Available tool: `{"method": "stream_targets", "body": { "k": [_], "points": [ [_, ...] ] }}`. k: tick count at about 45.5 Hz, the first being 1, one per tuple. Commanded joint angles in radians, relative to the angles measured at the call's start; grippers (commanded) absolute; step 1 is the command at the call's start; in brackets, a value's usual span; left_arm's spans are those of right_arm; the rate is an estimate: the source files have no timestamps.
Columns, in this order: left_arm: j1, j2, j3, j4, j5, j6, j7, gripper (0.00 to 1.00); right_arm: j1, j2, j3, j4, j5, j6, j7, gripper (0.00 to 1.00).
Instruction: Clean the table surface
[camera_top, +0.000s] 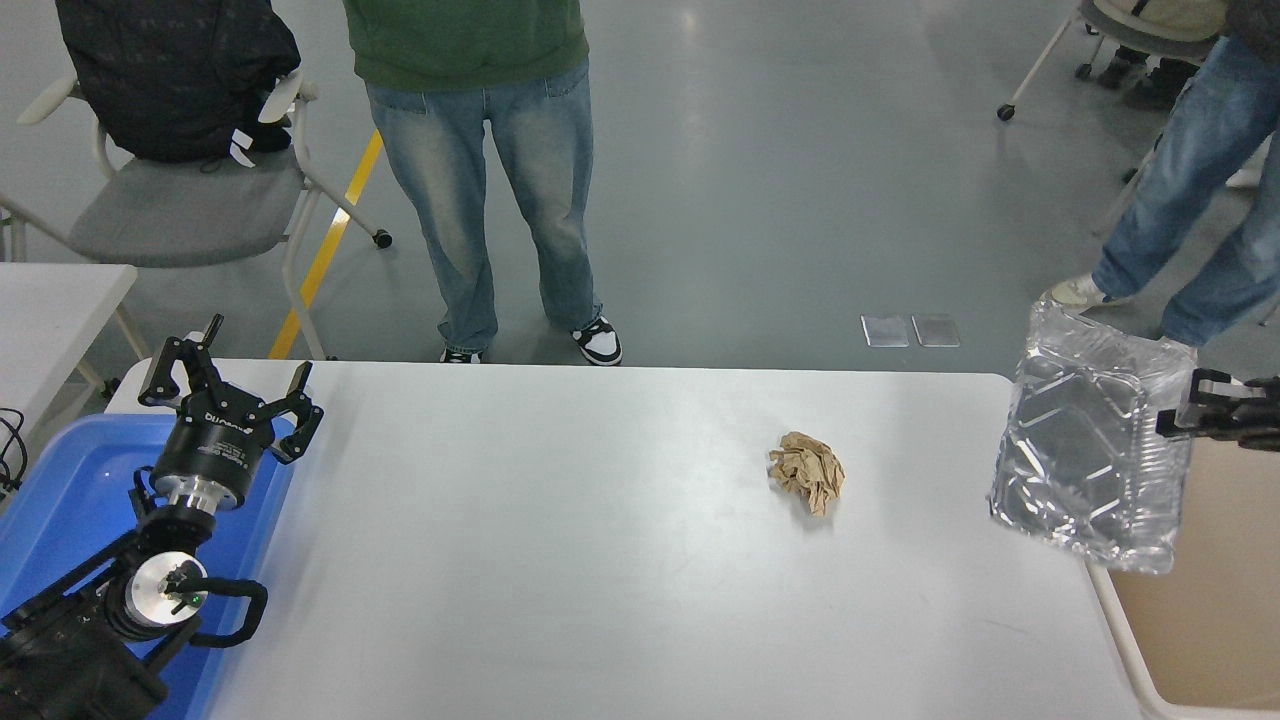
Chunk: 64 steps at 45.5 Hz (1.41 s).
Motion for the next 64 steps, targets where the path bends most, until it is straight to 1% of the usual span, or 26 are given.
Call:
{"method": "stream_targets", "body": {
  "k": [1,8,13,21,30,38,46,58,64],
  "points": [
    [0.0,0.0,0.001,0.0,0.0,0.0,0.0,0.99,-0.096,0.117,0.007,-0.275,0.069,-0.077,0.03,0.0],
    [0.0,0.0,0.001,0.0,0.0,0.0,0.0,0.99,-0.124,0.172,0.007,-0.419,0.112,-0.082,0.045,0.0],
    [0.0,0.0,0.001,0.0,0.0,0.0,0.0,0.99,-0.144,0.218,0.007,-0.519,0.135,-0.108,0.045,0.0],
    [0.0,0.0,0.001,0.0,0.0,0.0,0.0,0.99,-0.148,0.318,0.006,-0.756,0.173,-0.114,0.048,0.0],
    [0.0,0.0,0.001,0.0,0.0,0.0,0.0,0.99,-0.188,0.438,0.007,-0.971,0.178,-0.128,0.063,0.0],
    [0.0,0.0,0.001,0.0,0.0,0.0,0.0,0.99,-0.202,0.528,-0.01,-1.126,0.239,-0.155,0.065,0.0],
    [0.0,0.0,-0.001,0.0,0.0,0.0,0.0,0.99,-0.246,0.583,-0.017,-1.183,0.267,-0.255,0.065,0.0],
    [0.0,0.0,-0.001,0.0,0.0,0.0,0.0,0.99,-0.325,0.686,-0.011,-1.203,0.271,-0.494,0.059,0.0],
    [0.0,0.0,0.001,0.0,0.0,0.0,0.0,0.99,-0.328,0.728,-0.016,-1.205,0.311,-0.545,0.054,0.0]
  ]
}}
